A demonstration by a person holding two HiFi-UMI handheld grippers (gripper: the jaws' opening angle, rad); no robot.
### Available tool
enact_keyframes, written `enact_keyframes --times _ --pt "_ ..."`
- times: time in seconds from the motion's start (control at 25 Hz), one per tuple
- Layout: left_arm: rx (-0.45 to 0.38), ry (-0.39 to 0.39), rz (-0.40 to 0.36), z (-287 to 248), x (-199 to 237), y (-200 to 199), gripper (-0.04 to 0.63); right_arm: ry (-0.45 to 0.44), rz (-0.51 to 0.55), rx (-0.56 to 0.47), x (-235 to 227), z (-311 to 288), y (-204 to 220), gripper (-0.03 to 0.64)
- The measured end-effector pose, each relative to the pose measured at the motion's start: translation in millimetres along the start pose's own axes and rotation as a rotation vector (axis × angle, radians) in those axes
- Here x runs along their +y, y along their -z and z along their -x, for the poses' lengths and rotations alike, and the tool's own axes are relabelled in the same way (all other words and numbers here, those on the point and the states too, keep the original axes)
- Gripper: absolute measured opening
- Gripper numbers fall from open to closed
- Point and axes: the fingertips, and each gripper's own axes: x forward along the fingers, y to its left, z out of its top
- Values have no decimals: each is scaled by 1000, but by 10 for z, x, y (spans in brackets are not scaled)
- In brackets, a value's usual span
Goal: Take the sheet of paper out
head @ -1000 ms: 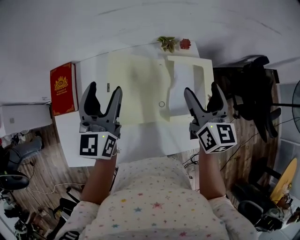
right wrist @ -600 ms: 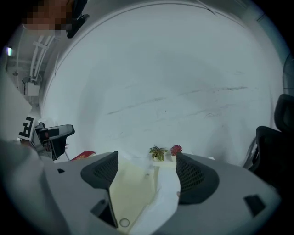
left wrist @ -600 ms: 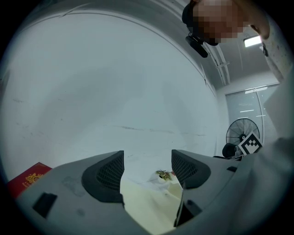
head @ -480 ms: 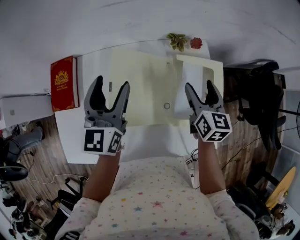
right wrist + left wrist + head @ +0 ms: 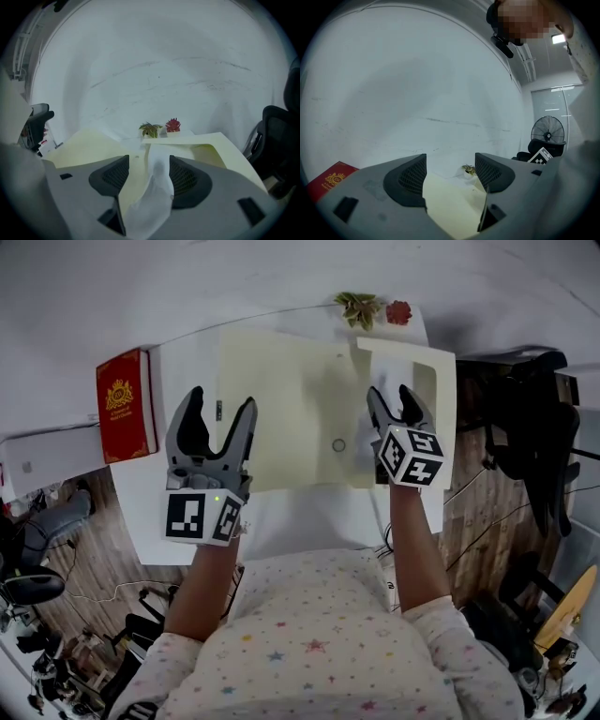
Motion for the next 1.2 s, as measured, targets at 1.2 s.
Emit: enact_keyframes --times 1.2 --pt "30 -16 5 -71 -23 150 299 58 83 306 -133 -427 702 246"
